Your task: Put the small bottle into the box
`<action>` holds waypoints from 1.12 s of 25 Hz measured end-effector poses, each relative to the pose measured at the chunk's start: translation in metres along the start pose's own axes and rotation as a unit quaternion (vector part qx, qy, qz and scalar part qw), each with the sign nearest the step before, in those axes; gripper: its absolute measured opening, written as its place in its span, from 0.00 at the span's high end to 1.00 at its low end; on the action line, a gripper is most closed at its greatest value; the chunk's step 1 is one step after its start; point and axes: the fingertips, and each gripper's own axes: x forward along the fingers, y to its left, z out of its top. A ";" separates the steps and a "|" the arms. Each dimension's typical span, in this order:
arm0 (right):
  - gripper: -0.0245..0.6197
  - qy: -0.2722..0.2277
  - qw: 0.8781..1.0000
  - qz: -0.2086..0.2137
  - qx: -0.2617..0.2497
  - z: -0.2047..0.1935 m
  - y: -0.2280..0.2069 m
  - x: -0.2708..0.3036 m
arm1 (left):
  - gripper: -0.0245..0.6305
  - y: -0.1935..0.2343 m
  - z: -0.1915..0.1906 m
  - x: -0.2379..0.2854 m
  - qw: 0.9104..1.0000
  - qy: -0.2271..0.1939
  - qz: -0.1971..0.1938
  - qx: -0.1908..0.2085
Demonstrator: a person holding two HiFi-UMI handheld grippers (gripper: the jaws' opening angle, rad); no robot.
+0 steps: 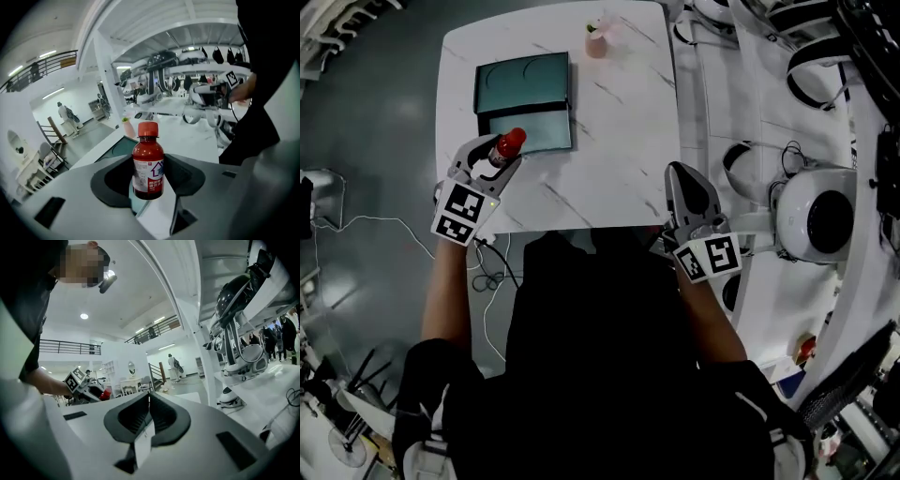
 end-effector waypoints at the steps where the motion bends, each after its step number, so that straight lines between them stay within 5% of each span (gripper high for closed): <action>1: 0.91 0.000 1.000 0.003 -0.002 0.001 -0.005 0.001 | 0.63 -0.001 -0.004 0.006 1.000 0.021 -0.001 0.017; 8: 0.91 0.007 0.999 0.031 0.005 0.002 -0.023 0.005 | 0.63 -0.016 -0.041 0.037 0.984 0.145 -0.027 0.100; 16: 0.91 0.007 0.999 0.039 0.013 0.003 -0.034 0.007 | 0.63 -0.004 -0.059 0.070 0.967 0.204 -0.067 0.139; 28: 0.91 0.012 0.999 0.029 0.022 -0.004 -0.042 0.018 | 0.63 0.009 -0.086 0.122 0.926 0.274 -0.165 0.201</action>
